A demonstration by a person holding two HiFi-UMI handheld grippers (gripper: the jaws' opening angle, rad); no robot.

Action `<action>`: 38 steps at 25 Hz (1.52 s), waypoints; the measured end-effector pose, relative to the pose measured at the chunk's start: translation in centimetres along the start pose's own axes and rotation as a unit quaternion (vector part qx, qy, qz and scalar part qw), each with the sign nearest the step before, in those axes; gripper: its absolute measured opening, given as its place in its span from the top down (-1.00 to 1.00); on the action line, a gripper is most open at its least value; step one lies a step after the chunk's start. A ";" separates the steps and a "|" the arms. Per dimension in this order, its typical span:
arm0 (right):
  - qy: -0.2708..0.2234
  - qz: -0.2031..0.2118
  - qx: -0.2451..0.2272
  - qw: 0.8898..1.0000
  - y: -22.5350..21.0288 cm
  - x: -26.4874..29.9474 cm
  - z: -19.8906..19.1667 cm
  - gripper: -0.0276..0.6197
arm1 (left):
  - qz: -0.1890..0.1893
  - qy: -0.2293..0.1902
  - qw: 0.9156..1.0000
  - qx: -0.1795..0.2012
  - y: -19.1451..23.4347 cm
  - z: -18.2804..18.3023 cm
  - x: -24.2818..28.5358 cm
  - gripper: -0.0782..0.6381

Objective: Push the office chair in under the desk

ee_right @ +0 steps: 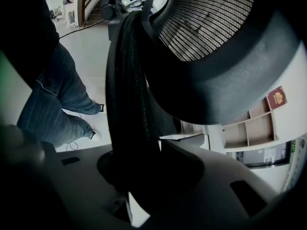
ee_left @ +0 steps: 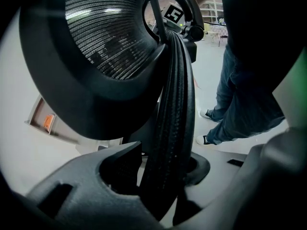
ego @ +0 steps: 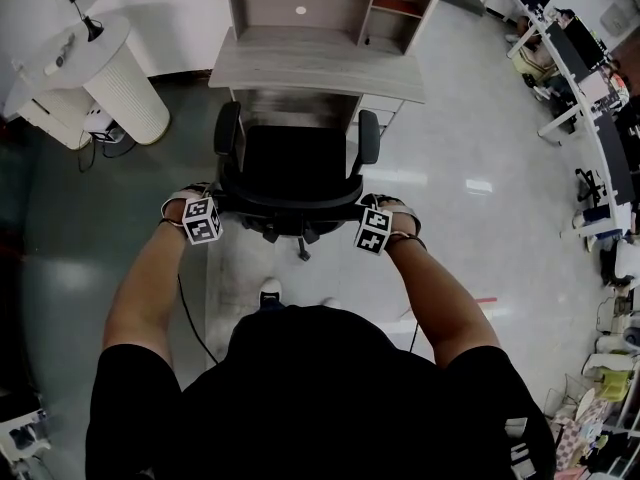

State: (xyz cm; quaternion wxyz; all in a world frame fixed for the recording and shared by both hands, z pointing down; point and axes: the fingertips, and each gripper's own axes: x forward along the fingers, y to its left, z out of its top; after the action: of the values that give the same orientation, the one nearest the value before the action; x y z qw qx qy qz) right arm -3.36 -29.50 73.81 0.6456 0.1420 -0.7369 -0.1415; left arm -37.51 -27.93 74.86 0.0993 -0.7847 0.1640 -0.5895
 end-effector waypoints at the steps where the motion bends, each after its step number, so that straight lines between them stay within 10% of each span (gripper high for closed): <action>1: 0.001 0.001 0.000 1.000 0.0 0.0 0.0 0.50 | 0.000 0.000 1.000 0.000 0.1 0.0 0.0 0.29; 38: 0.000 -0.002 0.006 1.000 -9.2 4.0 2.0 0.49 | 0.005 -0.006 1.000 0.007 9.7 -1.5 3.2 0.29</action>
State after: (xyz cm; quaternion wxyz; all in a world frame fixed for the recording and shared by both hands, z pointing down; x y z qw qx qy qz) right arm -5.61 -39.50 73.56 0.6442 0.1475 -0.7376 -0.1386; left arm -39.53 -38.09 74.71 0.1084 -0.7865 0.1637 -0.5856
